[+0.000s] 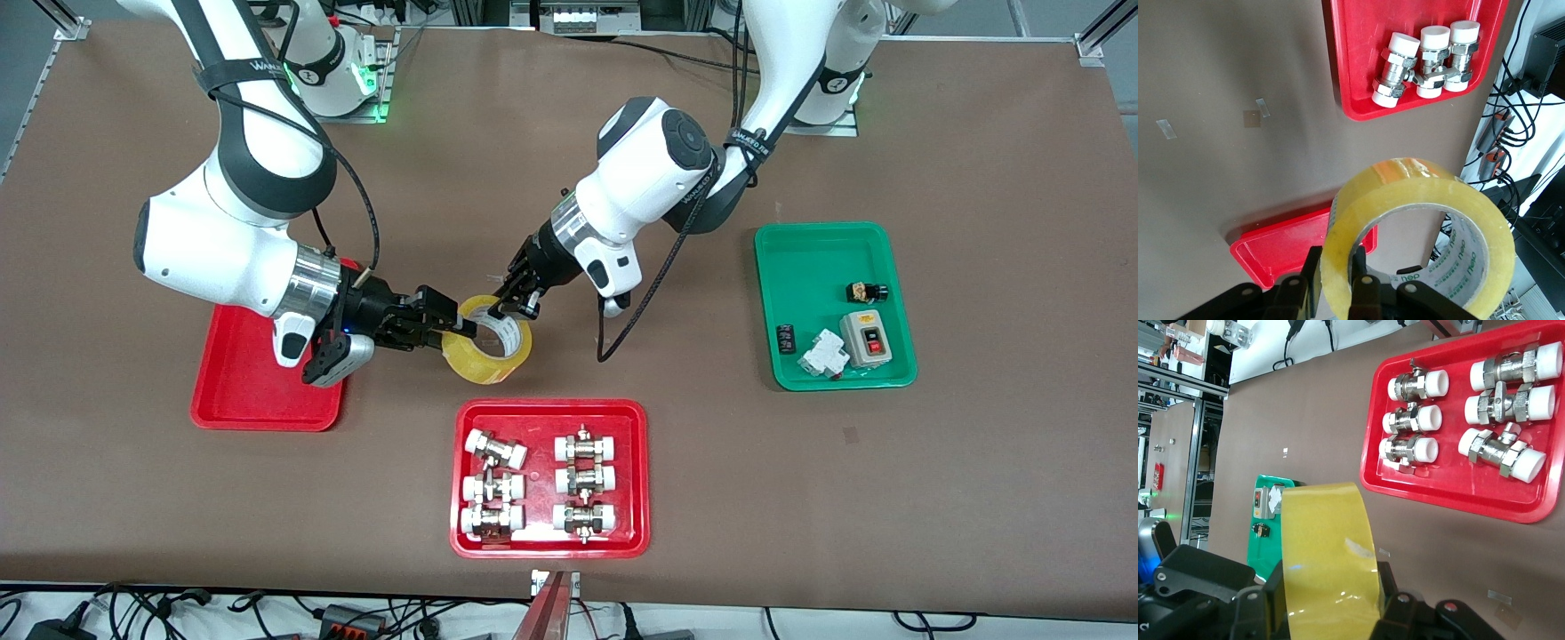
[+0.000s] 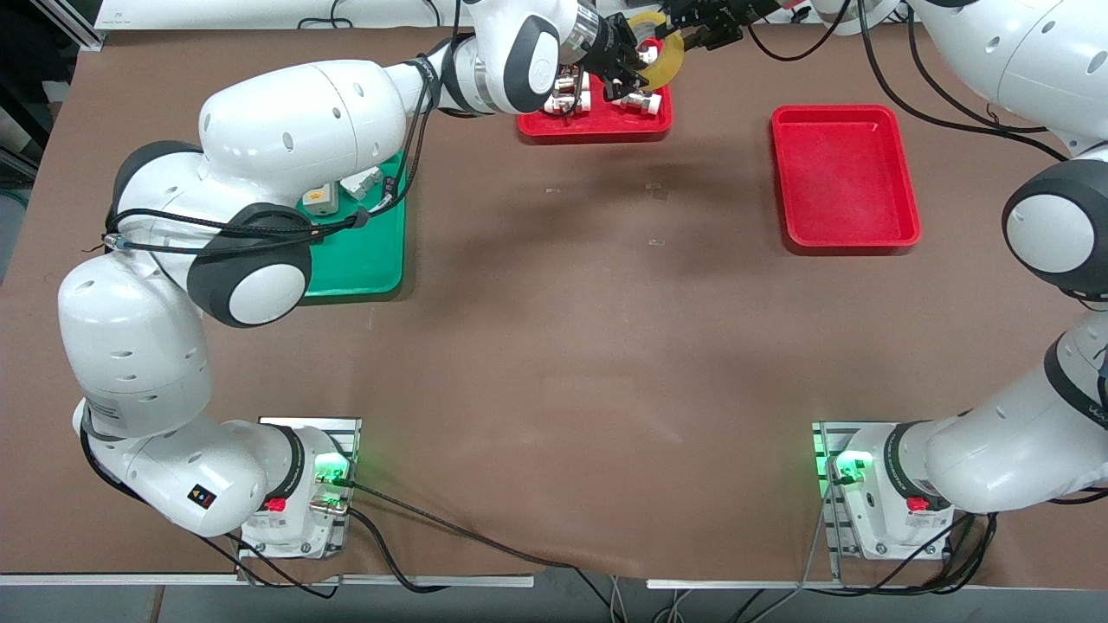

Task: Left arm passes tape to right arm into tray
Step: 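Hold the tape with the left gripper while the right gripper grasps it, then open the left gripper and withdraw while the right gripper carries the tape, then lower the tape into the empty red tray and open the right gripper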

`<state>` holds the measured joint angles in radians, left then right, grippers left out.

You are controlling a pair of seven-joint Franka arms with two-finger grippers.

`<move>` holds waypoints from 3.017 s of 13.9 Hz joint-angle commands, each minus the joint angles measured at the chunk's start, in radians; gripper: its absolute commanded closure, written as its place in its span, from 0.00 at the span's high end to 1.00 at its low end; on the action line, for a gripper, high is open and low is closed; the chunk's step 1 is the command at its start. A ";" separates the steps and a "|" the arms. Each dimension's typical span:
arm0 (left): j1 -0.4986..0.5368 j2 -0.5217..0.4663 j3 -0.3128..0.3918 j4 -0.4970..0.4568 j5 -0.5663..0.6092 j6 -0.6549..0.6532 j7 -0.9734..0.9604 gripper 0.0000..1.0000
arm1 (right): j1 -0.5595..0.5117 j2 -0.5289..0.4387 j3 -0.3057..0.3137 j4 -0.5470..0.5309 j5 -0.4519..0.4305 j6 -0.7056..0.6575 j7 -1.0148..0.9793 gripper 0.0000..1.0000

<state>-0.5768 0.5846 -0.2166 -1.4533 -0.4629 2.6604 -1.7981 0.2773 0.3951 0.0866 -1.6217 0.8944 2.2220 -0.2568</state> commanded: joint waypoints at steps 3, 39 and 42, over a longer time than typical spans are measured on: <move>0.051 -0.029 0.000 0.010 -0.011 -0.113 0.002 0.83 | -0.004 0.008 -0.001 0.028 0.014 0.007 -0.001 0.03; 0.822 -0.666 -0.084 -0.259 0.402 -1.169 1.651 1.00 | -0.509 0.153 -0.011 -0.020 -0.690 -0.260 -0.561 1.00; 0.842 -0.664 -0.079 -0.260 0.400 -1.169 1.655 1.00 | -0.480 0.070 -0.010 -0.018 -0.801 -0.265 -0.457 1.00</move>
<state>0.2504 -0.0712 -0.2978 -1.7045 -0.0831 1.4892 -0.1725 -0.2069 0.5243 0.0809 -1.6112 0.1406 1.9530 -0.7461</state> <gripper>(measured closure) 0.000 0.000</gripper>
